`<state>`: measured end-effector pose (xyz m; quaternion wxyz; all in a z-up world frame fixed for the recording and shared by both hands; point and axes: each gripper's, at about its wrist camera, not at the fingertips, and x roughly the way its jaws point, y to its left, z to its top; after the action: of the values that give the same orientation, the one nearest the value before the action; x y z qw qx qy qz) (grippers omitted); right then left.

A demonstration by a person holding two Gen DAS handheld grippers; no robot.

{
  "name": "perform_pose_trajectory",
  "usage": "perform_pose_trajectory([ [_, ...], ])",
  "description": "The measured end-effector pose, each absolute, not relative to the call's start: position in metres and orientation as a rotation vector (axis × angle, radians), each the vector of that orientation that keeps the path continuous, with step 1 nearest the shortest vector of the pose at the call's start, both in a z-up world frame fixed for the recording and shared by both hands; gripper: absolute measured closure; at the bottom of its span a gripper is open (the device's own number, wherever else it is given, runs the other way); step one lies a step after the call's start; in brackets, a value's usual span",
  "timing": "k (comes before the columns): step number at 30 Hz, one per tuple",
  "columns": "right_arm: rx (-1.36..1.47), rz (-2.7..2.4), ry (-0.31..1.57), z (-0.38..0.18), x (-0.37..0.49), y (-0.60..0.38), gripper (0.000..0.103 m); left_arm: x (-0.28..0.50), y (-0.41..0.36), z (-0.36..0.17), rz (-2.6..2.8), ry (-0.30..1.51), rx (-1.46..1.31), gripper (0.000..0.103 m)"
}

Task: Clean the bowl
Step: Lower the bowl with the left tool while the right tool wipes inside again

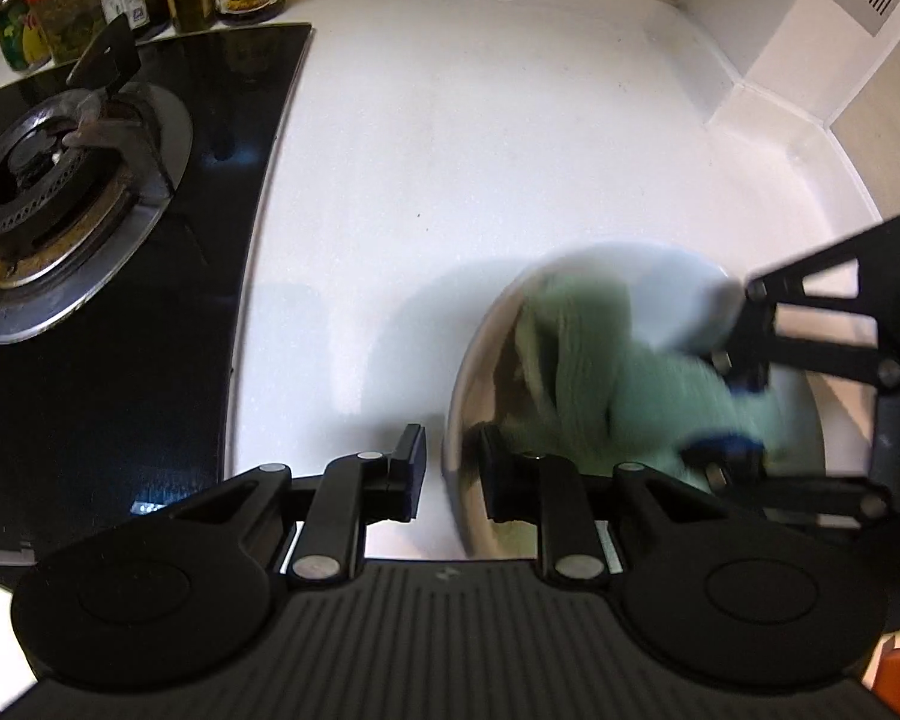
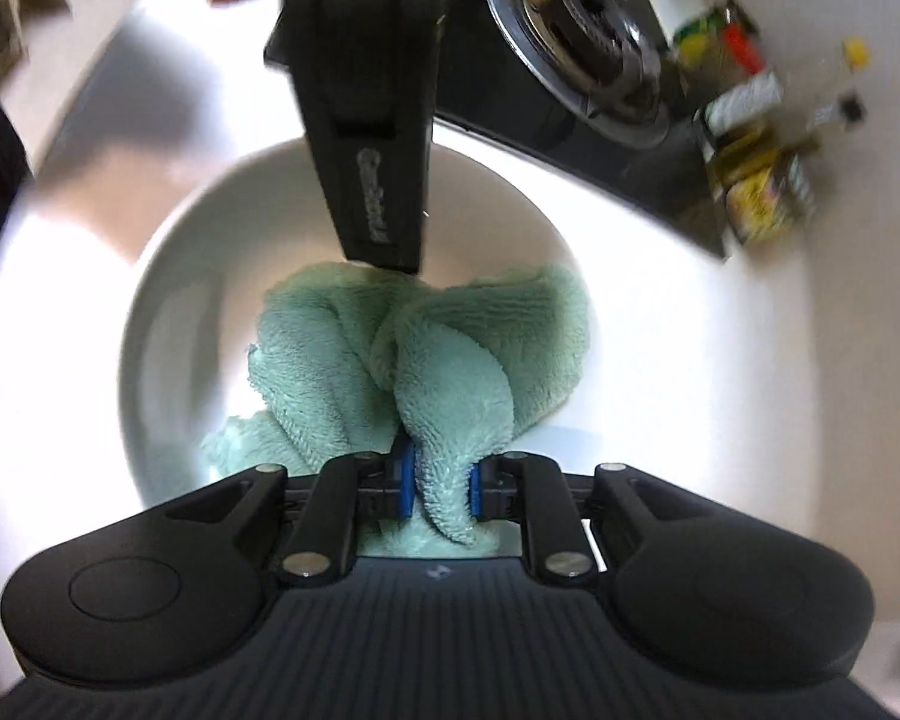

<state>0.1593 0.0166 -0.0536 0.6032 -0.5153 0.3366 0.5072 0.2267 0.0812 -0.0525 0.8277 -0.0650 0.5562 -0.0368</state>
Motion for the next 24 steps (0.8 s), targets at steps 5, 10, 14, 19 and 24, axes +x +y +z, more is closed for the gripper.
perform_pose_trajectory([
  [5,-0.847,1.377,1.016,-0.045,0.186,0.005,0.088,0.228,0.074,-0.054,-0.073,1.17,-0.119,0.062],
  [10,-0.553,1.476,1.117,-0.047,0.203,-0.008,0.088,0.231,0.069,-0.055,-0.074,1.162,-0.086,0.059],
  [14,-0.418,1.517,1.094,-0.036,0.202,-0.022,0.088,0.233,0.07,-0.056,-0.084,1.16,-0.086,0.058],
  [19,-0.294,1.57,1.001,0.0,0.188,-0.055,0.089,0.238,0.084,-0.056,-0.109,1.192,-0.148,0.07],
  [24,-0.421,1.37,0.889,0.041,0.176,-0.092,0.089,0.226,0.096,-0.044,-0.13,1.228,-0.161,0.09],
])
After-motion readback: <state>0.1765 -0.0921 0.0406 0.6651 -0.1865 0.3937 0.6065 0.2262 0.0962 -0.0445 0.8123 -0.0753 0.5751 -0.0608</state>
